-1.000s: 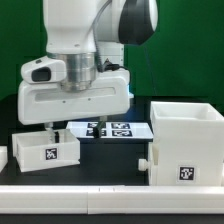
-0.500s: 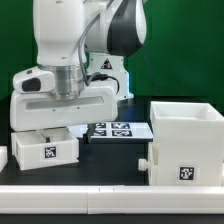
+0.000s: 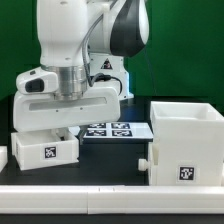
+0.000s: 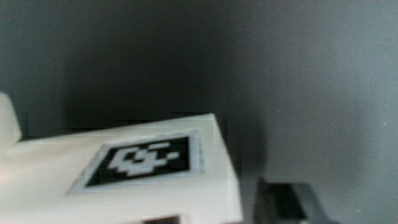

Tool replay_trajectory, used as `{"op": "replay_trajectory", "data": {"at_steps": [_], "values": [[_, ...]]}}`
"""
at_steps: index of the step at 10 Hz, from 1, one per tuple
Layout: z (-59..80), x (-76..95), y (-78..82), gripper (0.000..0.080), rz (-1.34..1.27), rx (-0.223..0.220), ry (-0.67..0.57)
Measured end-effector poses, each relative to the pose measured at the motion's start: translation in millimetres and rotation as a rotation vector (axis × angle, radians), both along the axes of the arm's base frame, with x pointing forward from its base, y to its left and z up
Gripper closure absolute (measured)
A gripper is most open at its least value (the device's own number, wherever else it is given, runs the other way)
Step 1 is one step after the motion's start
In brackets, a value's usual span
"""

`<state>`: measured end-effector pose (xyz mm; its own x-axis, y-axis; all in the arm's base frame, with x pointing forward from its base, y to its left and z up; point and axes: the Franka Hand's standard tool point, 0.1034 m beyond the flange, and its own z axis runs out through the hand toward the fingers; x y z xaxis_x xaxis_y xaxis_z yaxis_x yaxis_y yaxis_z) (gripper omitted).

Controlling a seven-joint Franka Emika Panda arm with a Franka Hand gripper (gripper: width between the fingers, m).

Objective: Assemble drawer

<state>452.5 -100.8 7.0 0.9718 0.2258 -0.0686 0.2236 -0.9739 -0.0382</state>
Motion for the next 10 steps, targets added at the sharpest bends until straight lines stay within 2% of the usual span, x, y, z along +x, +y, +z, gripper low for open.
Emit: {"op": "replay_trajectory", "data": {"at_steps": [1, 2, 3, 4, 5, 6, 7, 10], "values": [[-0.3, -0.2, 0.0, 0.0725, 0.000, 0.000, 0.001], [-0.2, -0.1, -0.1, 0.0725, 0.000, 0.000, 0.000], [1.5, 0.1, -2.1, 0.0762, 0.089, 0.007, -0.006], [5.5, 0.7, -5.7, 0.0762, 0.193, 0.018, -0.017], [12.7, 0.7, -1.6, 0.0761, 0.267, 0.049, 0.000], [26.4, 4.5, 7.2, 0.0761, 0.334, 0.077, 0.002], [37.2, 7.5, 16.8, 0.0761, 0.382, 0.088, -0.011], [37.3, 3.0, 19.6, 0.0761, 0.435, 0.091, -0.018]]}}
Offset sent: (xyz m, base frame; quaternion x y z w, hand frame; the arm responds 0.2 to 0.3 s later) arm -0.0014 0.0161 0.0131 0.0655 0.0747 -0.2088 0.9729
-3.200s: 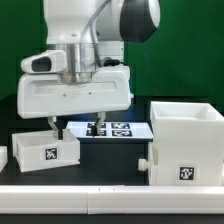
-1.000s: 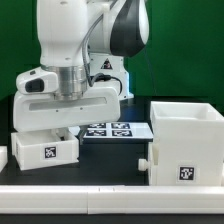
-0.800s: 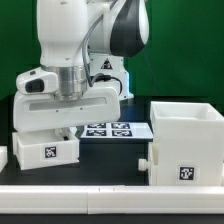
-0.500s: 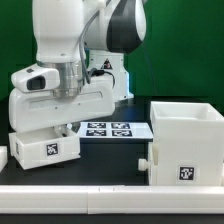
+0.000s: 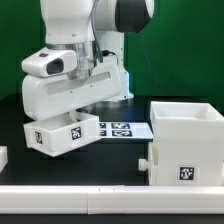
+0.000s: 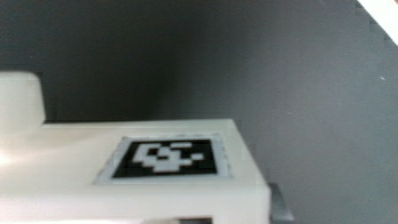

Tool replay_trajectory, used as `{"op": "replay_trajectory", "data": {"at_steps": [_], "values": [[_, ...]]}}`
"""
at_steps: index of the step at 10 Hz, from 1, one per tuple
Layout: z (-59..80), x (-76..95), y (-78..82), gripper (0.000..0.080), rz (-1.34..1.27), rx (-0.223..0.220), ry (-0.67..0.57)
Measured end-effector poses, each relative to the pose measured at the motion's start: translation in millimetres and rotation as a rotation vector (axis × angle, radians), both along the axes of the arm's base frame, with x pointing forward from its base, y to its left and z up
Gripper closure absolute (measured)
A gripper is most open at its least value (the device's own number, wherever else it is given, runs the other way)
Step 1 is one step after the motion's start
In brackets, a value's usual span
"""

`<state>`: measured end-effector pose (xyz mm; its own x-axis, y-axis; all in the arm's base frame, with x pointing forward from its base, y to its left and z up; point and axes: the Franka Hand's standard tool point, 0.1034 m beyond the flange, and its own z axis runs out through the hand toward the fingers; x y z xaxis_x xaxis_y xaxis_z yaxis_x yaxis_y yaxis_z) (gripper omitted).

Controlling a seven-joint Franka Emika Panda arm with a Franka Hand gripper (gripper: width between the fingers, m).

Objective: Assemble drawer

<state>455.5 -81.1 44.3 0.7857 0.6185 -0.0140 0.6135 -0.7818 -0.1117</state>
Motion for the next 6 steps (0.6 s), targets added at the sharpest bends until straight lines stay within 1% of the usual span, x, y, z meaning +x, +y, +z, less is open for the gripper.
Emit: {"op": "replay_trajectory", "data": {"at_steps": [1, 2, 3, 4, 5, 6], "values": [[-0.2, -0.3, 0.1, 0.0761, 0.000, 0.000, 0.001], [2.2, 3.5, 1.3, 0.0761, 0.032, -0.010, -0.012], [11.7, 16.8, 7.6, 0.0761, 0.119, -0.040, -0.059], [12.6, 23.4, 21.7, 0.0761, 0.217, -0.061, -0.064], [8.4, 26.0, 40.2, 0.0761, 0.320, -0.078, -0.058], [4.3, 23.0, 48.7, 0.0761, 0.357, -0.081, -0.047]]}}
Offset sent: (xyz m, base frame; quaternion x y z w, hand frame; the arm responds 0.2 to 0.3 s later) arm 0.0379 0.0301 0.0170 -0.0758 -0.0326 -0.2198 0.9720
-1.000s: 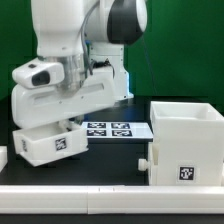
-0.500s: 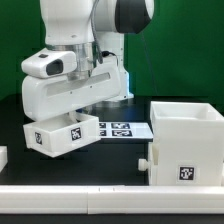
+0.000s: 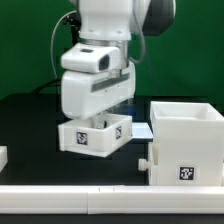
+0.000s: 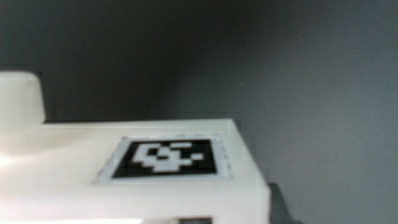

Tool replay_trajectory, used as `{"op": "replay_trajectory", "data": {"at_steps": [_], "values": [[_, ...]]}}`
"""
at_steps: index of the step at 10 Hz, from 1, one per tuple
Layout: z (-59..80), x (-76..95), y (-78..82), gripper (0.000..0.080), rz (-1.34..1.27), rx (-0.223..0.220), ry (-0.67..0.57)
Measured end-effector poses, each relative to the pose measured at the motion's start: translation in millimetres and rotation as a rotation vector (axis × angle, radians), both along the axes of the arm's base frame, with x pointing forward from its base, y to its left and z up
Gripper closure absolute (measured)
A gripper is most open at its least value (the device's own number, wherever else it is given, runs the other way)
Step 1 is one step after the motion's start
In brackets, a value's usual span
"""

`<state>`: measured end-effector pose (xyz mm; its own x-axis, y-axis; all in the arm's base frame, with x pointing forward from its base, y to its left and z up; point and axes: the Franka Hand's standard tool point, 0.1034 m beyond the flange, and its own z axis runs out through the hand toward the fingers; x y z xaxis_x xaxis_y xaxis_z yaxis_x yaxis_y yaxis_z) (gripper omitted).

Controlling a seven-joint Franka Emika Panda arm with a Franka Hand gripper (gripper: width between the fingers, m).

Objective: Assemble drawer

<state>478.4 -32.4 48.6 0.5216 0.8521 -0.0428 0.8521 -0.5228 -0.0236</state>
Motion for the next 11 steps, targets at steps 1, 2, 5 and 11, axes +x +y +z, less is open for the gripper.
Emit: {"op": "replay_trajectory", "data": {"at_steps": [1, 2, 5, 11], "values": [[0.3, -0.3, -5.7, 0.0761, -0.020, 0.001, 0.000], [-0.1, -0.8, -8.1, 0.0761, -0.026, 0.000, 0.001], [2.0, 7.0, -9.2, 0.0761, 0.067, -0.014, -0.037], [1.0, 20.8, -3.7, 0.0761, 0.285, -0.051, -0.017]]}}
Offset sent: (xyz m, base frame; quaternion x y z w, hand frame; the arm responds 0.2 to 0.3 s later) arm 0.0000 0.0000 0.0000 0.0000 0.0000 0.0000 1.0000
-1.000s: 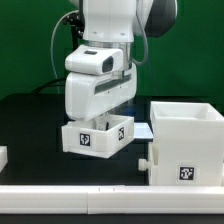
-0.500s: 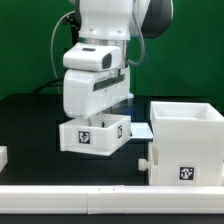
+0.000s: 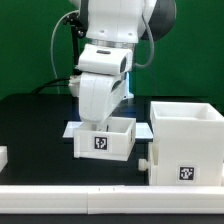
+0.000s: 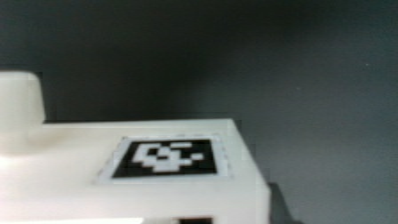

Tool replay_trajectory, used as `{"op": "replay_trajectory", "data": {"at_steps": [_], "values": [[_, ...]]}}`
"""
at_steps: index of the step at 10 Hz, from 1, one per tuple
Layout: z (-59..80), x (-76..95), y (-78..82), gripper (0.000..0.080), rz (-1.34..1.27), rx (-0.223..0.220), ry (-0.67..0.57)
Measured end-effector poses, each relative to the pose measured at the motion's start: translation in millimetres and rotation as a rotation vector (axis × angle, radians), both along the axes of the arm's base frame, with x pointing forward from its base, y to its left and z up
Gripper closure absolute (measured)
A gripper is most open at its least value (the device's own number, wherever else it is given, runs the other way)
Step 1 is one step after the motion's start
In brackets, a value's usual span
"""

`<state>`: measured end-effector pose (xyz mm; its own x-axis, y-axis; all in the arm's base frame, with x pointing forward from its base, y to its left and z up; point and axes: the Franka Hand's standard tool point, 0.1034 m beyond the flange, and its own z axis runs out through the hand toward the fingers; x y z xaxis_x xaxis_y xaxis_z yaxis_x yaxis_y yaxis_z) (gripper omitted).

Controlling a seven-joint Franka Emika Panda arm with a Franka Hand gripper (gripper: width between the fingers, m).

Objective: Assemble drawer

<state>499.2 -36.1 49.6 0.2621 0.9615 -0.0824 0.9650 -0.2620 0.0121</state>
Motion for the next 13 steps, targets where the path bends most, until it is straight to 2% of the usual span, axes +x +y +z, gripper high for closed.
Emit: {"op": "replay_trajectory", "data": {"at_steps": [1, 2, 3, 5, 8, 13], "values": [[-0.2, 1.5, -3.1, 0.0761, 0.053, -0.005, 0.003], [0.9, 9.2, -9.6, 0.0761, 0.140, -0.014, 0.000], [3.4, 20.2, -7.6, 0.0761, 0.171, -0.030, 0.006], [1.5, 33.4, 12.5, 0.0761, 0.265, -0.058, 0.021], [0.5, 32.3, 10.9, 0.0761, 0.257, -0.056, 0.024], [10.0, 42.1, 13.4, 0.0761, 0.260, -0.065, 0.043]]}}
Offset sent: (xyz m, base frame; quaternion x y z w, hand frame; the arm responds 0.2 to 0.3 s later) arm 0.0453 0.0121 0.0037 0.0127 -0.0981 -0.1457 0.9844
